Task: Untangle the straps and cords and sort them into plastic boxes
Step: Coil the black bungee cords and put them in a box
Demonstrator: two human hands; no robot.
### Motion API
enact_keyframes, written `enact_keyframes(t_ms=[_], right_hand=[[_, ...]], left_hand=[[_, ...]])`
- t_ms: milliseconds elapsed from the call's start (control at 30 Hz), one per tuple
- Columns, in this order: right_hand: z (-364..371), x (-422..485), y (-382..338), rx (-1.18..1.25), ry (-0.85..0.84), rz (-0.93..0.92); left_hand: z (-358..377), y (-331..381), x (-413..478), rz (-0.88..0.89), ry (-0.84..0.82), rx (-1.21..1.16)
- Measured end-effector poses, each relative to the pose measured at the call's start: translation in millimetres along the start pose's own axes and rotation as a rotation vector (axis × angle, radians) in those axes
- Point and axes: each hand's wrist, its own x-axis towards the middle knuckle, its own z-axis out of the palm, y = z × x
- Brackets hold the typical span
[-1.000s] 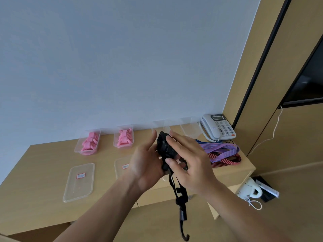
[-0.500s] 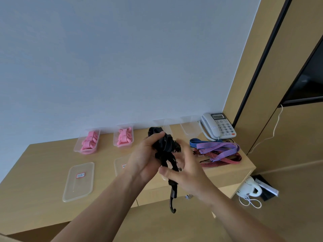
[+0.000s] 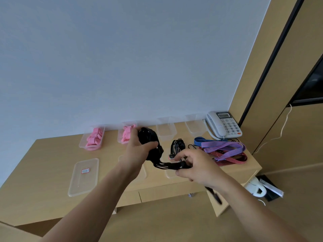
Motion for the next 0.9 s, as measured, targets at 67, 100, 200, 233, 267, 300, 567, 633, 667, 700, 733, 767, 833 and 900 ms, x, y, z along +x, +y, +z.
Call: enact_keyframes(t_ms=[67, 100, 200, 233, 267, 300, 567, 633, 667, 700, 733, 767, 833, 900], right_hand=[[-7, 2, -1, -0.055, -0.002, -0.015], [-10, 2, -3, -0.009, -0.014, -0.005], [-14, 3, -11, 0.249, -0.035, 0.061], [-16, 3, -13, 0.340, -0.031, 0.077], [-17, 4, -15, 0.432, -0.023, 0.085], [-17, 5, -17, 0.510, -0.008, 0.091], [-17, 5, -22, 0.664, 0.109, 0.104], [-16, 4, -24, 0.670, 0.072, 0.094], [-15, 4, -25, 0.668, 0.044, 0.088], [-16, 3, -25, 0.658, 0.012, 0.086], [-17, 2, -25, 0.638, -0.020, 0.087], [-21, 1, -25, 0.605, -0.049, 0.090], [-31, 0, -25, 0.523, -0.091, 0.093], [-40, -1, -24, 0.474, -0.125, 0.097]], left_hand=[[-2, 0, -3, 0.091, -0.059, 0.214], [-2, 1, -6, 0.130, -0.114, 0.302], [5, 3, -14, 0.225, -0.329, 0.470], [10, 5, -18, 0.206, -0.384, 0.467], [15, 6, -22, 0.158, -0.416, 0.439], [19, 7, -25, 0.109, -0.436, 0.405], [27, -6, -35, 0.019, -0.602, 0.161], [30, -13, -35, 0.021, -0.534, 0.216], [31, -15, -34, 0.012, -0.474, 0.258], [29, -15, -32, 0.001, -0.421, 0.305], [26, -16, -31, -0.010, -0.386, 0.350], [21, -16, -29, -0.026, -0.377, 0.380], [12, -16, -27, -0.078, -0.436, 0.384], [3, -16, -27, -0.129, -0.528, 0.347]])
